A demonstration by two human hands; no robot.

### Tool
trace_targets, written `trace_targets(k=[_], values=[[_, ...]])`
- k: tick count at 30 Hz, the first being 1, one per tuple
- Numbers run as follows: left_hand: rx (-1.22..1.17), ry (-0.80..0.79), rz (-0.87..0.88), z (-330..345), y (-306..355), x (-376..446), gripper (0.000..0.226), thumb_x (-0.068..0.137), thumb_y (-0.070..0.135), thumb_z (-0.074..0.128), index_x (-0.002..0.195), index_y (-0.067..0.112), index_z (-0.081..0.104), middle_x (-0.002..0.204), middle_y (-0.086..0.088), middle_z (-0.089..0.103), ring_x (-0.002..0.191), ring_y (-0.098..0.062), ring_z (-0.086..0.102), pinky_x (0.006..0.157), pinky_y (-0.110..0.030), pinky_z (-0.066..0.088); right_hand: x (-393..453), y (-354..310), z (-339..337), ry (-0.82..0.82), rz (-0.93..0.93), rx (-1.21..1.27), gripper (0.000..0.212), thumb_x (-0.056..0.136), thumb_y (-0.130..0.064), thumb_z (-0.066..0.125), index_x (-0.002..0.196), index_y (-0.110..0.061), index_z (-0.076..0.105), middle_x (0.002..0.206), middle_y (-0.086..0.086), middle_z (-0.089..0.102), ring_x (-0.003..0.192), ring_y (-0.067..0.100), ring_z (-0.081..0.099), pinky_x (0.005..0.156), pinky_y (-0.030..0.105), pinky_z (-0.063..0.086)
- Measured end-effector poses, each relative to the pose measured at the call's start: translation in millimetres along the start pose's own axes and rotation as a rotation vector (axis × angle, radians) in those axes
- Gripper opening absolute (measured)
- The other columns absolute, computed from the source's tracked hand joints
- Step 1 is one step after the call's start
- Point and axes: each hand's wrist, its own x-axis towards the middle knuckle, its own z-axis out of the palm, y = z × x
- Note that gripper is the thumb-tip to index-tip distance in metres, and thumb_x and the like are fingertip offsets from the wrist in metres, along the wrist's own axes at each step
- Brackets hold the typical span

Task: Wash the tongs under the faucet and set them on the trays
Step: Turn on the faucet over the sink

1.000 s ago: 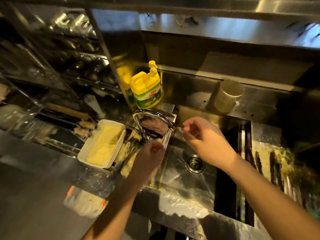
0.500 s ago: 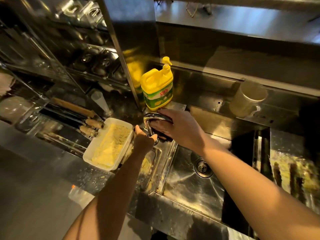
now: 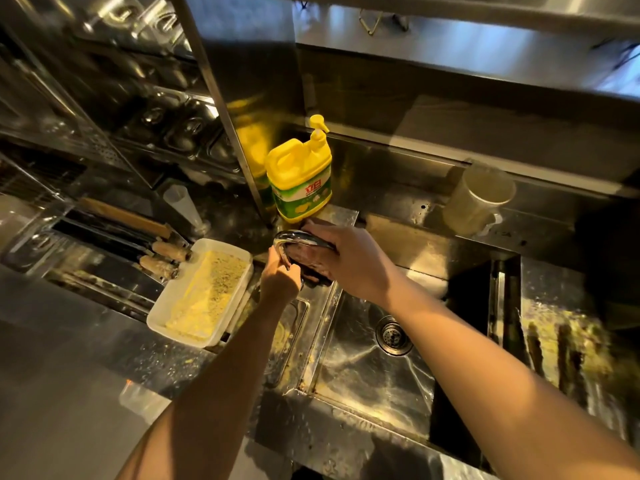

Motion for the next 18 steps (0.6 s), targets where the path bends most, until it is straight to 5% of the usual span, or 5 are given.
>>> trace_targets(k=[4,6,8,11,18], values=[[0.017,-0.019,0.068,-9.3,0.1,-14.0,0.056,0.092,0.005,0.059,0.145,0.006,0.042,0.134,-0.02,0.059,0.122,-0.034,0.058,0.1,-0.032,0.044,-1.6,1.0,1.1,0.022,-0.044,0.008,0.039,0.099,-0.027,0.058,0.138,-0.027,0.056,0.123,0.004,0.066,0.094,0.014,0.065,0.075,0.02,0.046],[0.036,0.021,0.133,-15.8,-1.7,-27.4,0.02,0.083,0.001,0.062,0.102,0.005,0.062,0.093,-0.014,0.067,0.084,-0.029,0.065,0.077,-0.033,0.049,-4.5,0.9,-0.7,0.033,-0.069,0.024,0.035,0.099,-0.029,0.059,0.134,-0.024,0.059,0.118,0.002,0.067,0.095,0.013,0.066,0.076,0.019,0.046],[0.057,0.023,0.237,-17.0,-6.9,-40.2,0.026,0.079,0.0,0.061,0.063,0.014,0.046,0.06,-0.001,0.049,0.055,-0.015,0.046,0.061,-0.028,0.035,-9.6,1.8,-4.6,0.045,-0.082,0.065,0.031,0.099,-0.03,0.059,0.128,-0.02,0.064,0.111,0.002,0.07,0.093,0.012,0.068,0.077,0.024,0.052],[0.08,-0.092,0.264,-14.6,-8.7,-64.5,0.006,0.09,0.004,0.062,0.089,0.003,0.056,0.081,-0.005,0.057,0.071,-0.018,0.052,0.069,-0.03,0.041,-17.7,7.5,-12.6,0.105,-0.112,0.098,0.028,0.1,-0.027,0.055,0.118,-0.012,0.069,0.094,-0.004,0.07,0.075,-0.001,0.065,0.064,0.019,0.048],[0.284,-0.21,0.308,24.2,6.3,-62.5,0.031,0.093,0.013,0.058,0.123,0.005,0.057,0.111,-0.008,0.063,0.1,-0.023,0.062,0.075,-0.018,0.04,-27.4,31.5,-23.1,0.121,0.044,0.111,0.031,0.102,-0.037,0.047,0.116,-0.02,0.069,0.082,-0.018,0.065,0.066,-0.016,0.058,0.054,0.008,0.042]])
